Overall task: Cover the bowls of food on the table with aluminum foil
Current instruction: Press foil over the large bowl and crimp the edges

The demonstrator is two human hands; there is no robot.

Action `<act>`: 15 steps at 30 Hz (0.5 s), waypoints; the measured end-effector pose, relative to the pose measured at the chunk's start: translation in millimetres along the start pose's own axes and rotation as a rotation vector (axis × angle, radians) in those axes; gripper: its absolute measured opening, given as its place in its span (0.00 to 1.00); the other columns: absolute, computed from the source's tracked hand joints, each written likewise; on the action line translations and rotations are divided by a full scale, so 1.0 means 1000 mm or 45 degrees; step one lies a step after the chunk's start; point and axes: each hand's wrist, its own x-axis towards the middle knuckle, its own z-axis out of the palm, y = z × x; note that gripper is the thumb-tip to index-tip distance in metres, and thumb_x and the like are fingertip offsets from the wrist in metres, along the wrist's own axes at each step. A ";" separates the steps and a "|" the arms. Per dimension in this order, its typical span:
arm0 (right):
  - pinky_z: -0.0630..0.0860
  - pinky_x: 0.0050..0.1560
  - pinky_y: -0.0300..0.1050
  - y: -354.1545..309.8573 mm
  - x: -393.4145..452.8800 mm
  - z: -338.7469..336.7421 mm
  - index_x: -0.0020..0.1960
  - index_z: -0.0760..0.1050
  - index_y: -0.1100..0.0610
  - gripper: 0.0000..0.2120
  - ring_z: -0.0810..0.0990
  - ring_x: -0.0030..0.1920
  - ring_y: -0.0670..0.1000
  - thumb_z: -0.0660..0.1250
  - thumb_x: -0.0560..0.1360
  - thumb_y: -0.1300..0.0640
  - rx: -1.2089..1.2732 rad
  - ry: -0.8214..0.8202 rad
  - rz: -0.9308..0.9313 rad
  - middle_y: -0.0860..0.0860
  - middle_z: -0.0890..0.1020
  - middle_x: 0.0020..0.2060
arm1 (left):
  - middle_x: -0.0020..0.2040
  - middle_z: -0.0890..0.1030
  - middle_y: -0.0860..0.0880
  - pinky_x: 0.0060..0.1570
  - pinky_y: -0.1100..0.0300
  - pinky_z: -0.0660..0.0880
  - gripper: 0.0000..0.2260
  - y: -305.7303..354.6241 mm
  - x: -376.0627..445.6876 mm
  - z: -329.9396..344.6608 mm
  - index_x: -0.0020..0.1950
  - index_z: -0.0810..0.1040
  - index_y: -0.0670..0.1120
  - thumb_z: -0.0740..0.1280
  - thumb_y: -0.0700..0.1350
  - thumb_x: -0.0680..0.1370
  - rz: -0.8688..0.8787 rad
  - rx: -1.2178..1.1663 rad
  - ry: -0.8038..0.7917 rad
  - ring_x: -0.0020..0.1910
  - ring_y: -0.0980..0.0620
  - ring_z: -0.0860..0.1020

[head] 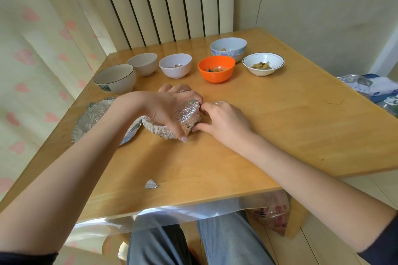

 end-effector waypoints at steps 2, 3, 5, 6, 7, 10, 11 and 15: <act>0.70 0.49 0.48 0.002 0.000 -0.001 0.58 0.74 0.55 0.21 0.75 0.57 0.53 0.69 0.72 0.42 0.011 -0.002 -0.043 0.51 0.80 0.53 | 0.70 0.54 0.62 0.72 0.42 0.58 0.41 0.000 0.001 0.001 0.66 0.61 0.70 0.81 0.56 0.61 0.007 -0.005 0.000 0.73 0.52 0.49; 0.71 0.49 0.49 0.003 0.000 -0.001 0.57 0.74 0.56 0.20 0.75 0.56 0.53 0.69 0.72 0.43 0.032 -0.005 -0.060 0.51 0.80 0.52 | 0.70 0.54 0.62 0.72 0.43 0.57 0.41 0.000 0.001 0.001 0.66 0.61 0.70 0.81 0.55 0.61 0.009 -0.002 -0.001 0.73 0.51 0.49; 0.73 0.49 0.51 0.006 0.002 -0.001 0.54 0.76 0.58 0.19 0.77 0.54 0.55 0.71 0.72 0.45 0.117 -0.020 -0.079 0.53 0.81 0.50 | 0.71 0.53 0.62 0.72 0.43 0.57 0.41 0.000 0.002 0.001 0.66 0.60 0.69 0.81 0.55 0.61 0.005 0.002 -0.004 0.73 0.51 0.49; 0.74 0.49 0.52 0.008 0.003 -0.002 0.52 0.76 0.58 0.18 0.78 0.51 0.56 0.72 0.71 0.47 0.172 -0.030 -0.086 0.54 0.81 0.48 | 0.71 0.53 0.62 0.72 0.44 0.57 0.42 0.000 0.002 0.001 0.67 0.60 0.69 0.81 0.55 0.61 0.003 0.002 -0.006 0.73 0.51 0.49; 0.75 0.48 0.53 0.011 0.006 -0.003 0.50 0.77 0.59 0.16 0.78 0.49 0.56 0.73 0.70 0.48 0.219 -0.043 -0.092 0.54 0.82 0.46 | 0.71 0.53 0.62 0.72 0.44 0.57 0.42 0.000 0.002 0.001 0.67 0.60 0.69 0.81 0.55 0.61 0.001 0.003 -0.009 0.73 0.51 0.49; 0.75 0.46 0.51 0.015 0.014 -0.010 0.46 0.78 0.57 0.13 0.79 0.45 0.54 0.74 0.69 0.48 0.219 -0.088 -0.122 0.52 0.82 0.41 | 0.70 0.53 0.62 0.72 0.43 0.57 0.43 -0.001 0.003 0.000 0.67 0.59 0.70 0.81 0.56 0.61 0.000 0.001 -0.018 0.73 0.52 0.49; 0.73 0.45 0.48 0.015 0.016 -0.012 0.45 0.78 0.55 0.13 0.79 0.46 0.53 0.73 0.70 0.46 0.140 -0.090 -0.141 0.51 0.82 0.42 | 0.70 0.53 0.63 0.72 0.43 0.57 0.43 -0.001 0.003 0.000 0.67 0.59 0.70 0.82 0.56 0.61 0.002 0.001 -0.018 0.73 0.52 0.49; 0.61 0.38 0.44 0.018 0.028 -0.024 0.35 0.71 0.50 0.18 0.76 0.42 0.51 0.69 0.67 0.37 -0.223 -0.031 -0.196 0.47 0.80 0.37 | 0.69 0.54 0.63 0.72 0.42 0.57 0.40 -0.001 0.003 0.000 0.63 0.61 0.71 0.82 0.55 0.60 0.010 -0.009 -0.016 0.72 0.52 0.49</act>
